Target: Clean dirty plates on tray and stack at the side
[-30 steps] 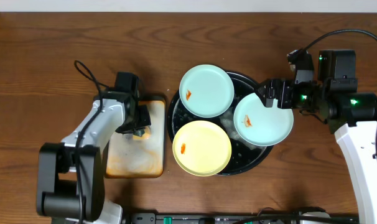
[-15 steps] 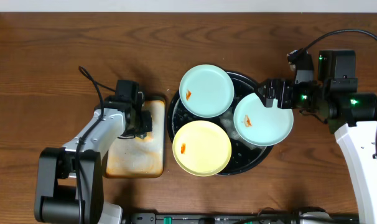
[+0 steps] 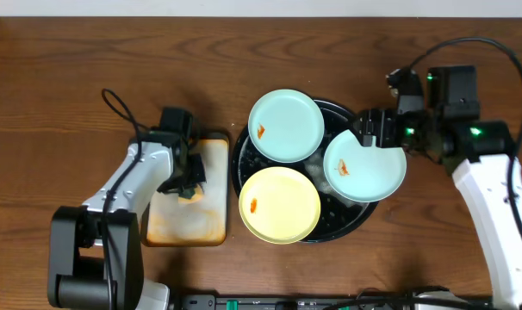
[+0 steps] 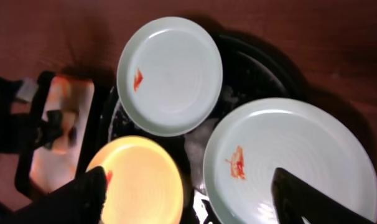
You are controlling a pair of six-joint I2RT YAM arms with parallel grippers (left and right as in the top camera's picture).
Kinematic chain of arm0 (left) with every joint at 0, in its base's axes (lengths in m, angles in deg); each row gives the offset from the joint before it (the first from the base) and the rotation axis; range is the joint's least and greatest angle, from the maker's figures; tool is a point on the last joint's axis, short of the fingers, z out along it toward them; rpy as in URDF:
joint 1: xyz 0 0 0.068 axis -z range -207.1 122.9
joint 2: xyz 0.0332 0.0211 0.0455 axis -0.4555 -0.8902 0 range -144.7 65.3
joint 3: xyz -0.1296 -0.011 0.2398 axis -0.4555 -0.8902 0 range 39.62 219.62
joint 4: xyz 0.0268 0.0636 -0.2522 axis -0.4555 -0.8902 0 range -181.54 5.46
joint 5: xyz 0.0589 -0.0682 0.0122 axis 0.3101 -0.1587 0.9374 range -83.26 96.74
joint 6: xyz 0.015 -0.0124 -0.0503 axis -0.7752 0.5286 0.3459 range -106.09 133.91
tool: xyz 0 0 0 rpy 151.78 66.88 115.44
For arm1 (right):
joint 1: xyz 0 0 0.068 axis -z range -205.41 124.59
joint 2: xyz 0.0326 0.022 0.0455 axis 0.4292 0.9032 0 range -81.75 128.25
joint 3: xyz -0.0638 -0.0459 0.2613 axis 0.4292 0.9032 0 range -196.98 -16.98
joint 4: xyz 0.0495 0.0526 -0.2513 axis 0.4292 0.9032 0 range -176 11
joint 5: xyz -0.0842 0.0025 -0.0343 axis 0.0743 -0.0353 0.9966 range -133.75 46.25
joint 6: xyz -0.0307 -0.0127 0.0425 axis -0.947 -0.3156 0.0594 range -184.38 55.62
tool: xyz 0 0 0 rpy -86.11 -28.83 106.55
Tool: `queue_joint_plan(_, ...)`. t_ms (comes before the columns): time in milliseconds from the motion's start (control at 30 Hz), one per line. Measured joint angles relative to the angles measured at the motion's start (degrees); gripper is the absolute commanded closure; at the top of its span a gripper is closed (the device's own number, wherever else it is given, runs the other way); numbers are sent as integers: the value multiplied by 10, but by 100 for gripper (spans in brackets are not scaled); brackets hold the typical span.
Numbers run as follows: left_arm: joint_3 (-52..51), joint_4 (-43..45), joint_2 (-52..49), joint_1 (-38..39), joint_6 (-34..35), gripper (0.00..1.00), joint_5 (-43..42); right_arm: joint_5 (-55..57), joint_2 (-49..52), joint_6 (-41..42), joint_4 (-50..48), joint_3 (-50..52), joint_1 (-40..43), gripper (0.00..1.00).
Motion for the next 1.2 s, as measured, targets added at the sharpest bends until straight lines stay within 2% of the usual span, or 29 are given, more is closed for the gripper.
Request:
queue_joint_plan(200, 104, -37, 0, 10, 2, 92, -24, 10, 58, 0, -64, 0, -20, 34)
queue_joint_plan(367, 156, 21, 0, 59, 2, 93, -50, 23, 110, 0, -134, 0, -39, 43)
queue_joint_plan(567, 160, 118, 0, 120, 28, 93, -64, 47, 191, 0, -216, 0, -69, 49)
queue_joint_plan(700, 160, 184, 0, 140, 59, 93, -63, 68, 249, 0, -273, 0, -88, 49)
queue_joint_plan(1000, 160, 209, -46, 169, 95, 93, -45, 94, 305, 0, -318, 0, -98, 53)
queue_joint_plan(1200, 160, 259, -100, 200, 112, 92, -37, 103, 319, 0, -321, -1, -98, 62)
